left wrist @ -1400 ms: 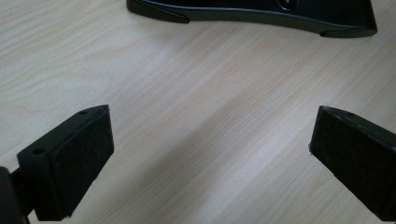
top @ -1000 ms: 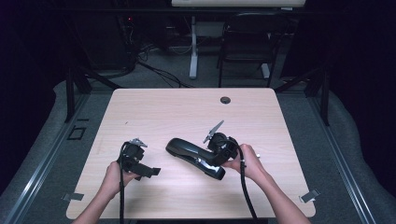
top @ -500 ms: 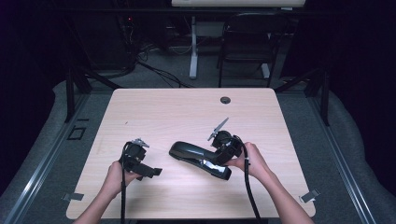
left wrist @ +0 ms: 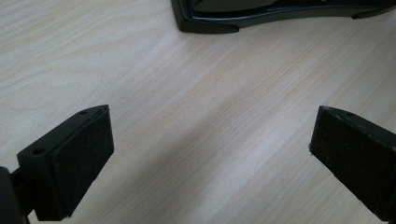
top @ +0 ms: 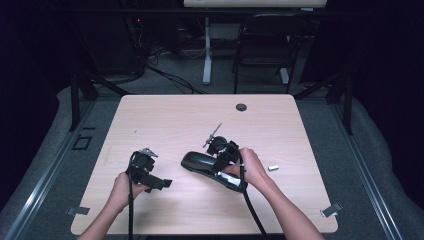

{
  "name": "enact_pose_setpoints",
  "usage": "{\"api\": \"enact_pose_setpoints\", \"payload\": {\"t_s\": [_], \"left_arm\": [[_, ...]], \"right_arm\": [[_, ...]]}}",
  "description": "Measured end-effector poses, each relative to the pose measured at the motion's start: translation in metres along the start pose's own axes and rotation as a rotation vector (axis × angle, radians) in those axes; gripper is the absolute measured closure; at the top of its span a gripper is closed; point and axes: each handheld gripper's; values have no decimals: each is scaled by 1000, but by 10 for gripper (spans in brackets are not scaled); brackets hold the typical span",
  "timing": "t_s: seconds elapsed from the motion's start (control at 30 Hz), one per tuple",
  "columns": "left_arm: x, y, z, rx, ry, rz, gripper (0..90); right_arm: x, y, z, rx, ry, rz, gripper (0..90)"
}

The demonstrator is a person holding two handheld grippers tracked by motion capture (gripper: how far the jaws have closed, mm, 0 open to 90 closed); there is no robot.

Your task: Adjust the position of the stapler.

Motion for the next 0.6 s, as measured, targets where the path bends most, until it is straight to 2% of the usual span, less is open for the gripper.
{"api": "enact_pose_setpoints", "payload": {"t_s": [0.03, 0.13, 0.33, 0.4, 0.6], "left_arm": [[0, 0, 0, -1, 0, 0, 0], [1, -1, -1, 0, 1, -1, 0], [0, -1, -1, 6, 0, -1, 0], [0, 1, 0, -1, -2, -2, 0], [0, 0, -1, 5, 0, 0, 0]], "right_arm": [[-2, 0, 7, 2, -10, -8, 539], [-5, 0, 12, 13, -22, -7, 540], [-6, -1, 13, 21, -22, -10, 544], [-6, -1, 13, 41, -27, -13, 547], [-5, 2, 12, 51, -19, 8, 549]]}}
Point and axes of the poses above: each handheld gripper's, and its own axes: x roughly backward along the jaws, z roughly out of its top, y roughly to its right
